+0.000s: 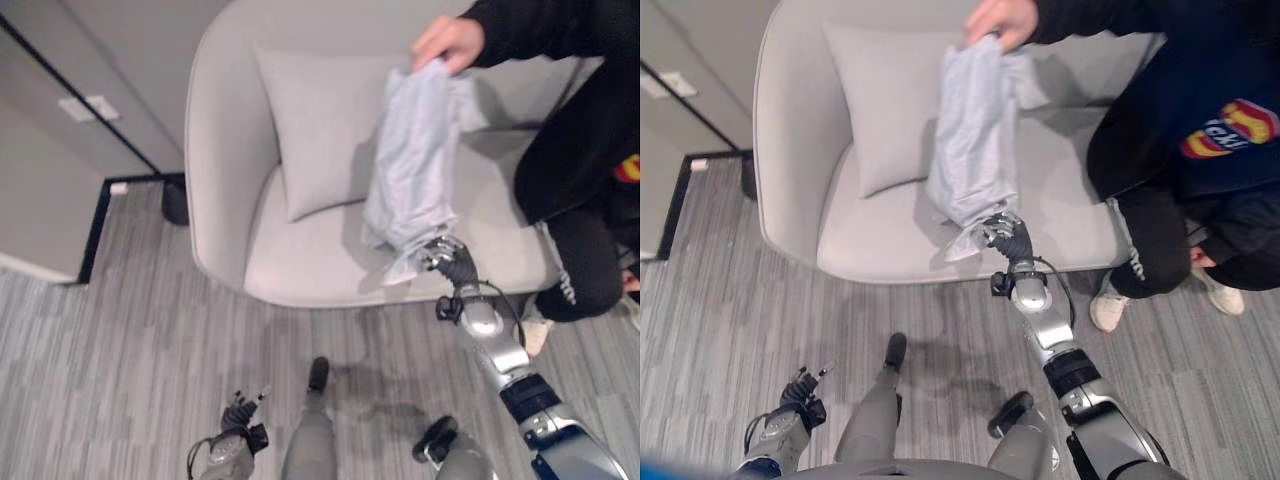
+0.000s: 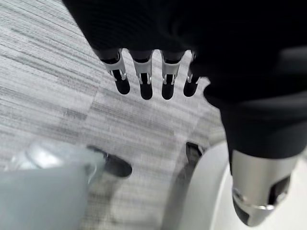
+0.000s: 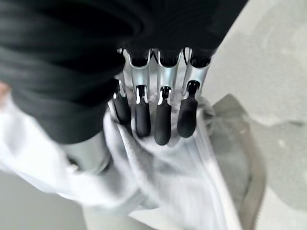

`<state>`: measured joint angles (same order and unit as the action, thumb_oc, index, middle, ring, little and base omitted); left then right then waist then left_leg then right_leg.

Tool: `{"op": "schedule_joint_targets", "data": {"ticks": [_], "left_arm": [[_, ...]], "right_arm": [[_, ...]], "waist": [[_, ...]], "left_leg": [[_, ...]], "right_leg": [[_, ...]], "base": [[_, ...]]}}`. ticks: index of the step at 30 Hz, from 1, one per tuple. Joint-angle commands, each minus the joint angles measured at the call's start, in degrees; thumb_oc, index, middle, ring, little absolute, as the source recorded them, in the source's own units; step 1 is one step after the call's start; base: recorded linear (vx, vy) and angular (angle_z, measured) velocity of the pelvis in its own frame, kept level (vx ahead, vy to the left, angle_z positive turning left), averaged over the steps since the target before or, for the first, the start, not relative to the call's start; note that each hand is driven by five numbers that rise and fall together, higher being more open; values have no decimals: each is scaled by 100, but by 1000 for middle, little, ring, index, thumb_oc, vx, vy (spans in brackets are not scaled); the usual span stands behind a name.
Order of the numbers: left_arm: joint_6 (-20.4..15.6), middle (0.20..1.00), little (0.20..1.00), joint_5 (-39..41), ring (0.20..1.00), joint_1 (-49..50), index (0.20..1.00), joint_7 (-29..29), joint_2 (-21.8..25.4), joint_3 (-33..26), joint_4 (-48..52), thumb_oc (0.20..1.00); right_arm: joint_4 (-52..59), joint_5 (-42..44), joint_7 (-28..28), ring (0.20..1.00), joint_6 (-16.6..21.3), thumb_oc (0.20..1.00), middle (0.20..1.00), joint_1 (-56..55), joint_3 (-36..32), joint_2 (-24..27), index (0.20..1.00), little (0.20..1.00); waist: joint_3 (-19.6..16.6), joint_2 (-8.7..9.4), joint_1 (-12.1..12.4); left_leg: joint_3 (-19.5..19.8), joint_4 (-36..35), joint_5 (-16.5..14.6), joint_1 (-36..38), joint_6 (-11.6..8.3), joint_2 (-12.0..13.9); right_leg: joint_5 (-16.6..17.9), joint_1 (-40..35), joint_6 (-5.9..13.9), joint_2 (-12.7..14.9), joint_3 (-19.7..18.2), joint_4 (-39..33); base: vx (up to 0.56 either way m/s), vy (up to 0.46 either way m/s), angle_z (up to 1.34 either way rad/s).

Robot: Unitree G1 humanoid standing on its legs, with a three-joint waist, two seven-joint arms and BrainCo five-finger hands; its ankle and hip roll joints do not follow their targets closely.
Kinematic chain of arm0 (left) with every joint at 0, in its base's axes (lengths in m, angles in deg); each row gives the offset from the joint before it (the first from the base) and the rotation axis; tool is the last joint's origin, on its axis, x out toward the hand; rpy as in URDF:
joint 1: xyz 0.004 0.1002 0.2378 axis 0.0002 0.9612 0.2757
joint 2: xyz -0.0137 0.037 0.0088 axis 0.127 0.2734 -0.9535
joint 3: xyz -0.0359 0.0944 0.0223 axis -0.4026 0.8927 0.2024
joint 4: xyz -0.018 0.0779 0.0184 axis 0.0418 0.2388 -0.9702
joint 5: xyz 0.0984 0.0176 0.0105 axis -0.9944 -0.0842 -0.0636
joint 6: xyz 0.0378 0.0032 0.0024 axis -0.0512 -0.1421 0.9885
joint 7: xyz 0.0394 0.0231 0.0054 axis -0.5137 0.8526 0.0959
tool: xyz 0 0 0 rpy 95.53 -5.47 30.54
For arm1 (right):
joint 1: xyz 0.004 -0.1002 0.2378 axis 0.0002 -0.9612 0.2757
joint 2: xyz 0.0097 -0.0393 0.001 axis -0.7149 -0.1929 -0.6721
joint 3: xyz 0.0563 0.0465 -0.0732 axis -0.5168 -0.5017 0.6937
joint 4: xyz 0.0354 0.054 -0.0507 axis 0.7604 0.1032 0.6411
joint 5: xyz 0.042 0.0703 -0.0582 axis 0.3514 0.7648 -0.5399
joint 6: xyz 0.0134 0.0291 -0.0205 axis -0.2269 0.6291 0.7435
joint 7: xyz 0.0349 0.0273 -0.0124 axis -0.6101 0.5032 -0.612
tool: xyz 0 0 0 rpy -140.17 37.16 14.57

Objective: Hang the clothes on the sofa on the clothes rack.

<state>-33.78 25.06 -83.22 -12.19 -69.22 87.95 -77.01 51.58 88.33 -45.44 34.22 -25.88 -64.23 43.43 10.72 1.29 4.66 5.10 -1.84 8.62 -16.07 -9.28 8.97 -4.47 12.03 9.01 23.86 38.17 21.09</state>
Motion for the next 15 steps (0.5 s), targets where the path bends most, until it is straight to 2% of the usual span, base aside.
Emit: {"op": "schedule_joint_targets", "data": {"ticks": [1, 3, 4, 10, 11, 15], "left_arm": [[-20, 1000, 1000, -213, 1000, -45, 1000, -37, 80, 188, -161, 1000], [22, 1000, 1000, -269, 1000, -34, 1000, -53, 31, 125, -246, 1000], [55, 1000, 1000, -350, 1000, -31, 1000, -37, -3, 70, -335, 1000], [122, 1000, 1000, -543, 1000, 52, 1000, 17, -32, -91, -524, 1000], [145, 1000, 1000, -654, 1000, 55, 1000, 12, -26, -154, -688, 1000], [181, 1000, 1000, -763, 1000, 35, 1000, -3, -2, -263, -931, 1000]], "right_arm": [[303, -432, 205, 1000, 177, 1000, 1000, 86, -134, 76, 1000, 1000], [504, -511, 300, 1000, 141, 1000, 1000, -197, -83, 68, 1000, 1000], [707, -710, 425, 1000, 98, 1000, 1000, -459, -25, 110, 1000, 1000], [930, -1029, 694, 1000, 2, 1000, 1000, -929, 190, 135, 1000, 1000], [908, -1099, 786, 1000, -17, 1000, 1000, -986, 294, 99, 1000, 1000], [740, -1131, 779, 1000, -54, 1000, 1000, -929, 382, -18, 1000, 1000]], "waist": [[-124, -15, 36], [-237, 34, -52], [-336, 99, -122], [-550, 242, -180], [-614, 308, -190], [-685, 417, -178]], "left_leg": [[-355, -316, -888, 742, 100, 23], [-453, -316, -934, 891, 120, 0], [-545, -316, -894, 955, 167, -98], [-816, -316, -1063, 1292, 233, -266], [-916, -316, -1133, 1427, 283, -354], [-1046, -316, -1238, 1626, 384, -499]], "right_leg": [[599, 308, 532, 368, -395, 11], [721, 111, 549, 317, -403, -238], [945, -60, 519, 321, -344, -560], [1283, -485, 589, 303, -366, -1231], [1439, -605, 599, 334, -347, -1401], [1679, -736, 599, 413, -374, -1615]], "base": [[60, 99, -28], [14, 127, -20], [-30, 120, -9], [13, 105, -20], [-9, 113, -29], [-19, 93, -24]]}}
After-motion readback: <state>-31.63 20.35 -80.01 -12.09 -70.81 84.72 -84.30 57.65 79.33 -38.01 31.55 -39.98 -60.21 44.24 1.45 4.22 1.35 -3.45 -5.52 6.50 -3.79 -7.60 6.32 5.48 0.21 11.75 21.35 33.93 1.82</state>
